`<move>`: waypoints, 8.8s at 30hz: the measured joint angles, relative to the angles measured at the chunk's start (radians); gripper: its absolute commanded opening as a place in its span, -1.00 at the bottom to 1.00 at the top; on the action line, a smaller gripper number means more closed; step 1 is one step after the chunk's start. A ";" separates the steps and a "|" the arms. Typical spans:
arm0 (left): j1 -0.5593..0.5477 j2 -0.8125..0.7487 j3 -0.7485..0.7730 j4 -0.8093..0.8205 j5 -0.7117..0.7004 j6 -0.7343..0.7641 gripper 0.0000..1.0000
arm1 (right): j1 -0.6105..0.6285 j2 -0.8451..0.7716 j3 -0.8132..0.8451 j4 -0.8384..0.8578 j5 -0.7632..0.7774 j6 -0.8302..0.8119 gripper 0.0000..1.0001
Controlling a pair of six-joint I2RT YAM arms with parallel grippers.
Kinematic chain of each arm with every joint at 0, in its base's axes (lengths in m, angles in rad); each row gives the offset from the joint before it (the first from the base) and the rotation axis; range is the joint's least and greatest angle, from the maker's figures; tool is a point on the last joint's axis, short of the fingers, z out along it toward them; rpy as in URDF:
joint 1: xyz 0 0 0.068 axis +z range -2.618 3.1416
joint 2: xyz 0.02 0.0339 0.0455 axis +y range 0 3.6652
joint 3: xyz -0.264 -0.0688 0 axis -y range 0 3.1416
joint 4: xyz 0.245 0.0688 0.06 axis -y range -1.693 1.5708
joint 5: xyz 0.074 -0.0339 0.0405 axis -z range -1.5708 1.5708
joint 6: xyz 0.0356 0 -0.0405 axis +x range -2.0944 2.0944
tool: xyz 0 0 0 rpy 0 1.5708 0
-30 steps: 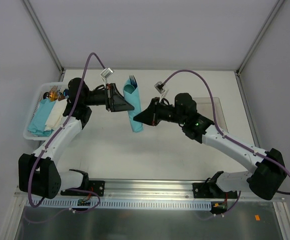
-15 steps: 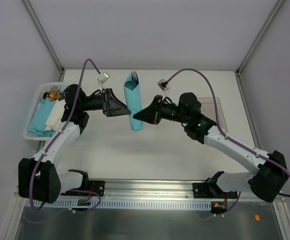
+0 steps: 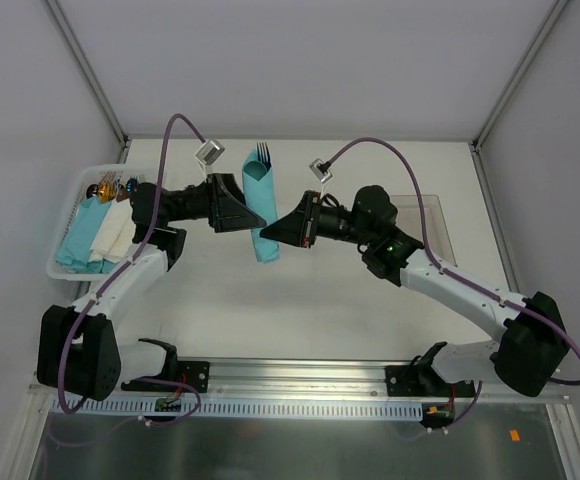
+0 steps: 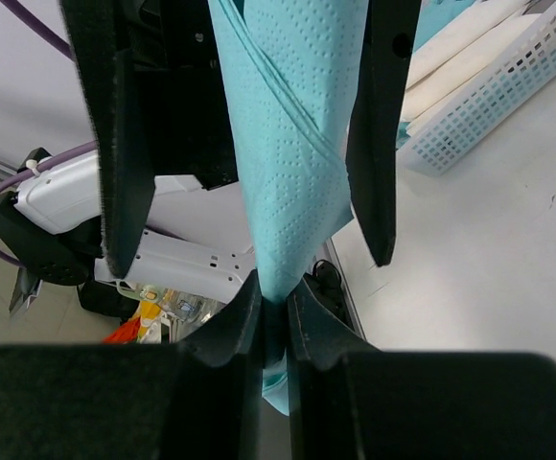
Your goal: Place the utensils on the paper napkin and roll it up
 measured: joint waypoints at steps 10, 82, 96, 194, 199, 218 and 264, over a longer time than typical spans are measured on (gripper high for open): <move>-0.006 0.020 0.020 -0.024 0.000 -0.017 -0.09 | 0.001 0.000 0.000 0.014 -0.003 0.007 -1.00; -0.013 -0.024 0.039 -0.267 0.028 0.197 -1.00 | -0.094 0.021 0.163 -0.163 0.019 -0.034 -1.00; -0.020 -0.027 0.039 -0.275 0.029 0.197 -1.00 | -0.095 0.019 0.130 -0.154 0.014 -0.013 -0.59; 0.570 0.158 0.300 -1.139 0.191 0.888 -1.00 | -0.036 -0.065 -0.030 -0.258 -0.011 -0.093 0.14; 0.561 0.154 0.264 -1.206 0.165 0.883 -1.00 | -0.038 -0.065 -0.031 -0.264 -0.011 -0.099 0.14; 0.379 0.488 0.908 -2.116 -0.436 1.612 -1.00 | -0.060 -0.079 -0.031 -0.317 -0.002 -0.122 0.11; 0.782 0.877 0.967 -2.353 -0.513 2.052 -1.00 | -0.079 -0.063 -0.058 -0.330 -0.009 -0.125 0.09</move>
